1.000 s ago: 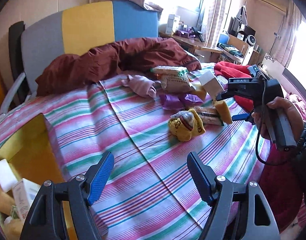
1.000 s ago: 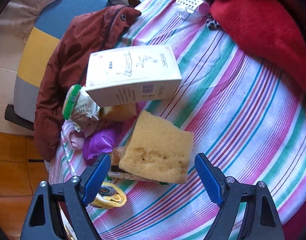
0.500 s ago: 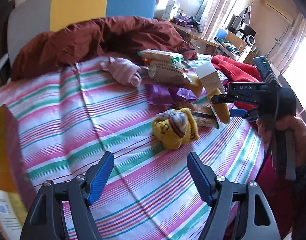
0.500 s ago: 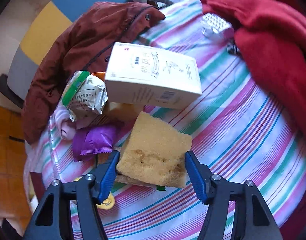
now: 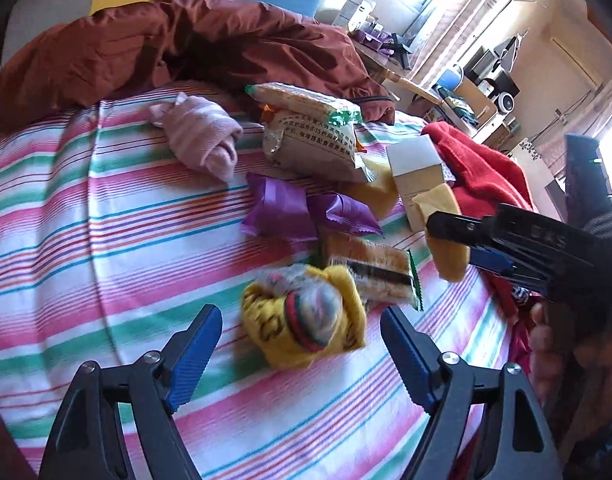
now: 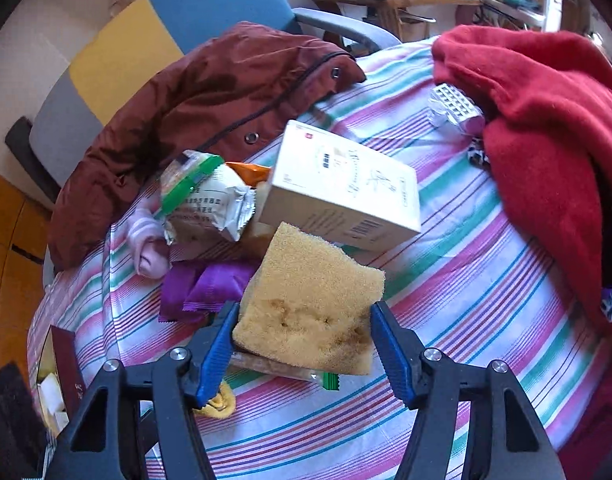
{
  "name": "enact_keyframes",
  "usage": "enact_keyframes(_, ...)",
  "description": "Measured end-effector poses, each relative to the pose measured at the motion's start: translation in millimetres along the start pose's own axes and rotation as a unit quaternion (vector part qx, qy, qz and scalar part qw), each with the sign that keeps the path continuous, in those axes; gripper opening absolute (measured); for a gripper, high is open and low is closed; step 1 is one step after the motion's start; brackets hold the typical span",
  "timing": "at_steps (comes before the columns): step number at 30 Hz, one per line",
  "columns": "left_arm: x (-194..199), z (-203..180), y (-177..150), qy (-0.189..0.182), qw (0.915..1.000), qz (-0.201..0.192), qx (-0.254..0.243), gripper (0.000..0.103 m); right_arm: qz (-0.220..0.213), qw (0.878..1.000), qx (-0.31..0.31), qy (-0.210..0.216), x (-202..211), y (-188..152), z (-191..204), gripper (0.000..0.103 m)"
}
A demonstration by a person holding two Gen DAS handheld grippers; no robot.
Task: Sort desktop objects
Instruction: 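Grasp the yellow plush toy with the left tool while the right tool grasps the yellow sponge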
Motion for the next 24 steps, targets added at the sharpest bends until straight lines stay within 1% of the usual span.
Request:
enact_keyframes(2, -10.3, -0.2, 3.1, 0.007, 1.0, 0.005, 0.001, 0.081, -0.004, 1.0, 0.005, -0.002, 1.6, 0.5, 1.0, 0.067)
enact_keyframes(4, -22.6, 3.3, 1.7, 0.022, 0.9994, 0.025, 0.004, 0.075, -0.007, 1.0, 0.009, -0.005, 2.6, 0.2, 2.0, 0.067)
enact_keyframes(5, -27.0, 5.7, 0.5, 0.018, 0.9993, 0.032, 0.01, 0.07, -0.008, 1.0, 0.011, -0.006, 3.0, 0.4, 2.5, 0.067)
enact_keyframes(6, -28.2, 6.8, -0.8, 0.017, 0.9995, 0.027, 0.006, 0.067, -0.01, 1.0, 0.013, -0.006, 4.2, 0.2, 2.5, 0.067)
enact_keyframes(8, -29.3, 4.4, -2.9, 0.031, 0.9991, 0.023, -0.019, 0.059, -0.012, 1.0, 0.019, -0.007, 5.6, 0.1, 3.6, 0.067)
enact_keyframes(10, -28.9, 3.9, -3.9, 0.036, 0.9989, 0.016, -0.026, 0.053, -0.014, 1.0, 0.025, -0.008, 6.4, -0.1, 5.2, 0.067)
enact_keyframes(15, -24.3, 2.4, -6.8, 0.038, 0.9986, 0.008, -0.035, 0.046, -0.025, 0.999, 0.045, -0.008, 10.1, -0.7, 11.5, 0.067)
enact_keyframes(18, -15.6, 2.4, -9.3, 0.045, 0.9982, 0.003, -0.04, 0.045, -0.039, 0.997, 0.065, 0.004, 15.1, -1.0, 20.3, 0.067)
enact_keyframes(22, 7.1, 12.2, -18.0, 0.055, 0.9979, -0.01, -0.034, 0.045, -0.063, 0.991, 0.113, 0.02, 23.3, -6.7, 40.1, 0.067)
enact_keyframes(24, 23.6, 16.7, -21.1, 0.059, 0.9975, -0.022, -0.032, 0.045, -0.065, 0.989, 0.132, 0.027, 25.3, -10.5, 48.8, 0.067)
Point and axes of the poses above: each gripper's, at about its wrist camera, not at the fingertips, and x roughly against the way its jaws point, z to its left, y to its top, the point moved 3 cm from there along -x, roughly the way its jaws point, and after that the axes turned 4 degrees about -y, right-handed, at the moved point
